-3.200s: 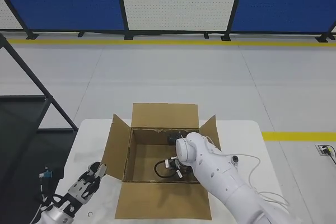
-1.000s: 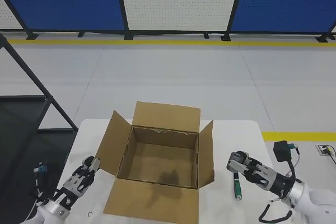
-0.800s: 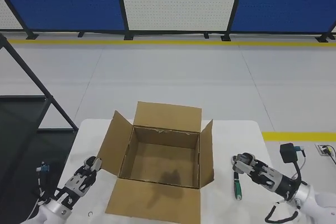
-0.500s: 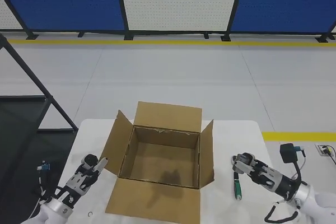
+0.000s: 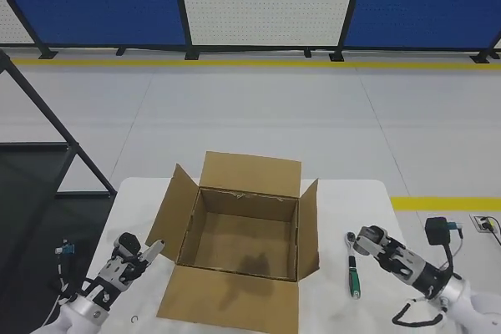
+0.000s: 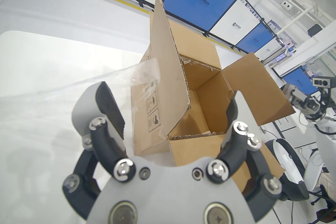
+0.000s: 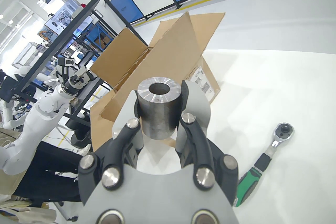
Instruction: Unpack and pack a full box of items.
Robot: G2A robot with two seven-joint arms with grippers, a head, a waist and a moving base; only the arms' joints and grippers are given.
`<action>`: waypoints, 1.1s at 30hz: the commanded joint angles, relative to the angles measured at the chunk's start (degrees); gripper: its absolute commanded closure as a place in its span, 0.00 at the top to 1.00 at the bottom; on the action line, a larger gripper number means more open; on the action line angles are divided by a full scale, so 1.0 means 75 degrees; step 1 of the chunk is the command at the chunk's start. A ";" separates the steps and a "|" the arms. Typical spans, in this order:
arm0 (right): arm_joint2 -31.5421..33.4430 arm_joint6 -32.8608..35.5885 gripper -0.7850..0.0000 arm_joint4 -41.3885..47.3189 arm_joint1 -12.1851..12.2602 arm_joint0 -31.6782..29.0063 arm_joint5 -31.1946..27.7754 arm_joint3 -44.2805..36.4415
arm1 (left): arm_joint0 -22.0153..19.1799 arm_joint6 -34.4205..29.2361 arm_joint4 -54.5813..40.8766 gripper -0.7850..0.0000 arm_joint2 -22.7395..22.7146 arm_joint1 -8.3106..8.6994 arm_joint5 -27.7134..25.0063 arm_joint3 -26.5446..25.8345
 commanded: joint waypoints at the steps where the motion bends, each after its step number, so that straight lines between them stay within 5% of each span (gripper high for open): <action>1: 0.0093 -0.0656 0.00 -0.0589 0.0012 -0.0130 -0.0493 0.0185 | 0.0000 0.0000 0.0000 1.00 0.0000 0.0000 0.0000 0.0000; 6: 0.0152 -0.2752 0.00 -0.2638 -0.0009 -0.0381 -0.1210 0.0943 | 0.0000 0.0000 0.0000 1.00 0.0000 0.0000 0.0000 0.0000; 12: -0.0304 -0.4904 0.00 -0.5218 -0.0052 -0.0267 -0.0496 0.2092 | 0.0000 0.0000 0.0000 1.00 0.0000 0.0000 0.0000 0.0000; 26: -0.0407 -0.5002 0.00 -0.5428 -0.0054 -0.0192 -0.0294 0.2293 | 0.0000 0.0000 0.0000 1.00 0.0000 0.0000 0.0000 0.0000; 33: -0.1067 -0.5063 0.00 -0.5971 -0.0065 0.0435 0.0526 0.3133 | 0.0000 0.0000 0.0000 1.00 0.0000 0.0000 0.0000 0.0000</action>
